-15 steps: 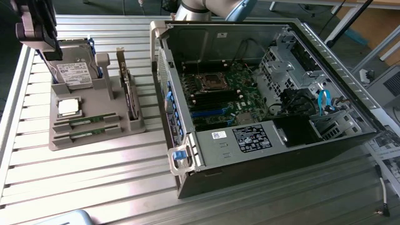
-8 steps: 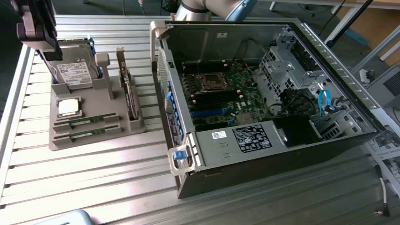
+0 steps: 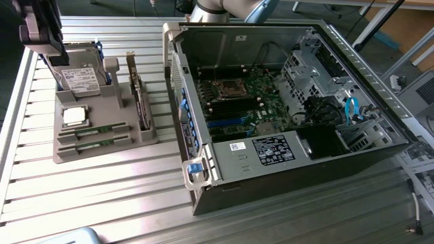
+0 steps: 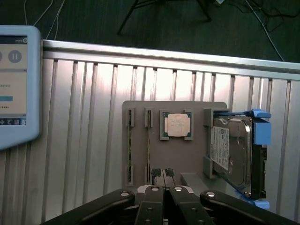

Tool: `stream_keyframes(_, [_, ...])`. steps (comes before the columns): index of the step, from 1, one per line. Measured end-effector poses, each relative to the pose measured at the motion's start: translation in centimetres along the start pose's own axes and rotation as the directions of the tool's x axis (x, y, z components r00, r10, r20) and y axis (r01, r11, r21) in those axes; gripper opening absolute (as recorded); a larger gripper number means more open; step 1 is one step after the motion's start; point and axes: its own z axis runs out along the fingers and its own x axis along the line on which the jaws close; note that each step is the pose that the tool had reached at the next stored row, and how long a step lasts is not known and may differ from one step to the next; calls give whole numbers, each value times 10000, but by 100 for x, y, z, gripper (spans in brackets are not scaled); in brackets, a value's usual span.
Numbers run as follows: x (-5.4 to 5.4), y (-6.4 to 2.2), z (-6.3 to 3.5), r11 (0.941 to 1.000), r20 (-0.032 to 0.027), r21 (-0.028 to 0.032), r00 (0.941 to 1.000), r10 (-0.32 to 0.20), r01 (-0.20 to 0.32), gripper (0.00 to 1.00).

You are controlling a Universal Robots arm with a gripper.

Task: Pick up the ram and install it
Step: 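Pick up the ram and move it above insertion slot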

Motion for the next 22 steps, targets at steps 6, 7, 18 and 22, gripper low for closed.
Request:
stream_keyframes(6, [0,0,0,10000,-2,29,10000,-9,9,10])
stream_keyframes(7, [0,0,1,10000,-2,29,10000,-9,9,10])
stream_keyframes(18, [2,-2,90,10000,-2,29,10000,-9,9,10])
stream_keyframes(22, [3,-4,141,10000,-1,29,10000,-9,9,10])
